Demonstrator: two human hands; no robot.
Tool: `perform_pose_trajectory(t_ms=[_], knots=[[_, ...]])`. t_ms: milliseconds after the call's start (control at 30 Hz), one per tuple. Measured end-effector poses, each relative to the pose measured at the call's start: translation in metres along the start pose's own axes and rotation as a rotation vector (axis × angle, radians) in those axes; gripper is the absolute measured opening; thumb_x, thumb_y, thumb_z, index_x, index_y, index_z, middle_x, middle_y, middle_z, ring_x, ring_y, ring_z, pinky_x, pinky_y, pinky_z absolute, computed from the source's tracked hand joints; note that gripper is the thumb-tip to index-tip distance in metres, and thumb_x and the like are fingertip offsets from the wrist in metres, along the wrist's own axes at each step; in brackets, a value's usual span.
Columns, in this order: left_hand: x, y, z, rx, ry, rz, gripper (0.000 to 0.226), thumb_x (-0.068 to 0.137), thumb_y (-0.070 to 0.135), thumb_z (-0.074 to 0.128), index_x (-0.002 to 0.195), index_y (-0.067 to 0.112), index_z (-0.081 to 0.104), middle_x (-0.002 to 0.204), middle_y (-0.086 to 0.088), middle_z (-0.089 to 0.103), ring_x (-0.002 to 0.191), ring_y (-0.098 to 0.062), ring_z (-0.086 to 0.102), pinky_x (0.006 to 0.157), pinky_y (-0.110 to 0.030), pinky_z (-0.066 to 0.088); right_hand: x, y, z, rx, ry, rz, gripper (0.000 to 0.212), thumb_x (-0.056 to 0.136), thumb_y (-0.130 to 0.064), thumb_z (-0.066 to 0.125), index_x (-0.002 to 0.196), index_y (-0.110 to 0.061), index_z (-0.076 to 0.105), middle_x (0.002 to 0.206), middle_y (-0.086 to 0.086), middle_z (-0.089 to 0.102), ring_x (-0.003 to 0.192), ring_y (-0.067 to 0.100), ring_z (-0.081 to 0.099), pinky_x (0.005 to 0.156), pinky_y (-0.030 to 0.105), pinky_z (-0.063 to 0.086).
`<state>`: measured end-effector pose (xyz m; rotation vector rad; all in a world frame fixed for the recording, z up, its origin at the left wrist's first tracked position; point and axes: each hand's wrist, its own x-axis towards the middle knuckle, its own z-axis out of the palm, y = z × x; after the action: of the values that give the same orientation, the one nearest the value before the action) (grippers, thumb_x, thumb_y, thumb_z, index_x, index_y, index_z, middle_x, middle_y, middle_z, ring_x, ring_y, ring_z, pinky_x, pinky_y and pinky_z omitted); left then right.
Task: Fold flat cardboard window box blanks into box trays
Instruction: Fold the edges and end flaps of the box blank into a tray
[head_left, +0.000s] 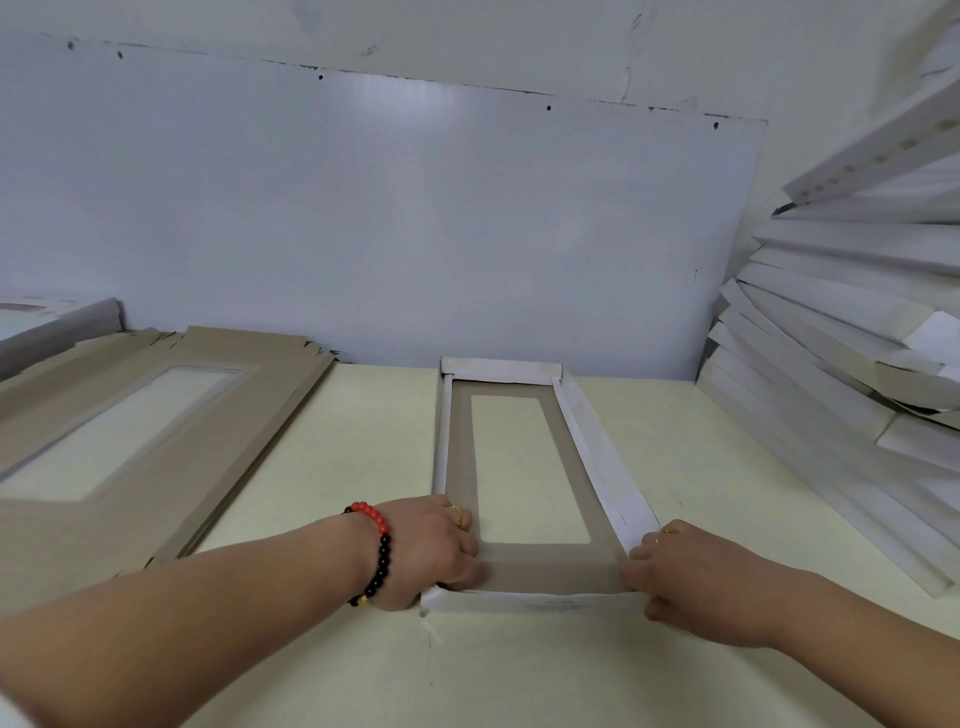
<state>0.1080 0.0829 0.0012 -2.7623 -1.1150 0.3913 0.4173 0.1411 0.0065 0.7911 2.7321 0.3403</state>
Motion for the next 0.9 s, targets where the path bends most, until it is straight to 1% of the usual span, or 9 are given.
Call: perform_pose_trajectory(t_ms=[133,267,367,500,567,667,733,800,900], knots=[[0.000,0.001,-0.001,0.020,-0.002,0.006,0.029,0.074,0.006,0.060,0.101,0.016,0.055,0.097,0.000,0.054,0.100,-0.023,0.042,0.089,-0.031,0.035,-0.001,0.000,0.001,0.014,0.017,0.001,0.017,0.093,-0.026,0.043,0.107,-0.022,0.054,0.104,-0.002,0.057,0.101,0.020,0.048,0.089,0.029,0.031],[-0.001,0.001,-0.001,0.052,-0.014,-0.004,0.027,0.076,0.009,0.061,0.101,0.017,0.056,0.099,0.000,0.053,0.100,-0.023,0.042,0.088,-0.031,0.034,0.000,0.000,0.003,0.008,0.020,0.004,0.019,0.093,-0.026,0.042,0.109,-0.024,0.053,0.104,-0.003,0.056,0.101,0.019,0.048,0.089,0.028,0.030],[0.000,0.003,-0.003,0.062,-0.045,-0.008,0.029,0.077,0.011,0.063,0.105,0.016,0.057,0.101,-0.002,0.052,0.101,-0.024,0.041,0.087,-0.033,0.035,0.000,0.001,0.004,0.001,0.017,0.006,0.021,0.092,-0.026,0.040,0.109,-0.026,0.052,0.104,-0.004,0.055,0.102,0.018,0.048,0.090,0.028,0.030],[-0.004,0.004,-0.004,0.056,-0.068,-0.025,0.033,0.079,0.011,0.059,0.111,0.017,0.058,0.106,0.000,0.050,0.104,-0.024,0.040,0.087,-0.036,0.040,0.000,0.001,0.005,0.001,0.007,0.013,0.021,0.093,-0.026,0.041,0.111,-0.025,0.052,0.106,-0.003,0.056,0.103,0.020,0.048,0.091,0.029,0.031],[-0.008,0.003,-0.004,0.042,-0.045,-0.050,0.033,0.080,0.015,0.059,0.113,0.020,0.058,0.109,0.002,0.050,0.107,-0.022,0.039,0.089,-0.033,0.038,0.000,0.002,0.005,0.006,0.010,0.012,0.020,0.094,-0.026,0.042,0.110,-0.024,0.052,0.106,-0.003,0.056,0.102,0.019,0.048,0.093,0.029,0.032],[-0.017,0.007,-0.005,-0.021,0.028,-0.118,0.028,0.080,0.026,0.060,0.108,0.024,0.060,0.108,0.004,0.049,0.105,-0.021,0.040,0.088,-0.024,0.028,0.000,0.002,0.005,0.007,0.013,0.008,0.018,0.094,-0.027,0.041,0.109,-0.024,0.052,0.105,-0.004,0.056,0.102,0.018,0.048,0.091,0.028,0.031],[-0.020,0.013,-0.007,0.022,0.035,-0.167,0.028,0.079,0.036,0.056,0.106,0.027,0.061,0.104,0.005,0.052,0.102,-0.021,0.040,0.095,-0.025,0.026,0.000,0.002,0.005,0.004,0.010,0.007,0.019,0.094,-0.027,0.041,0.109,-0.025,0.051,0.106,-0.004,0.055,0.102,0.018,0.048,0.090,0.028,0.030],[-0.019,0.018,-0.009,0.101,0.006,-0.196,0.029,0.078,0.041,0.052,0.102,0.027,0.063,0.097,0.007,0.055,0.101,-0.022,0.042,0.106,-0.033,0.024,0.001,0.001,0.005,0.002,0.008,0.005,0.019,0.094,-0.028,0.041,0.110,-0.025,0.051,0.106,-0.004,0.056,0.103,0.018,0.048,0.089,0.028,0.030],[-0.013,0.024,-0.012,0.132,-0.034,-0.204,0.027,0.079,0.041,0.050,0.095,0.025,0.064,0.090,0.006,0.056,0.100,-0.024,0.042,0.109,-0.040,0.021,0.000,0.001,0.005,0.006,0.013,0.010,0.020,0.094,-0.027,0.041,0.111,-0.025,0.052,0.106,-0.003,0.056,0.103,0.019,0.048,0.090,0.029,0.030]])
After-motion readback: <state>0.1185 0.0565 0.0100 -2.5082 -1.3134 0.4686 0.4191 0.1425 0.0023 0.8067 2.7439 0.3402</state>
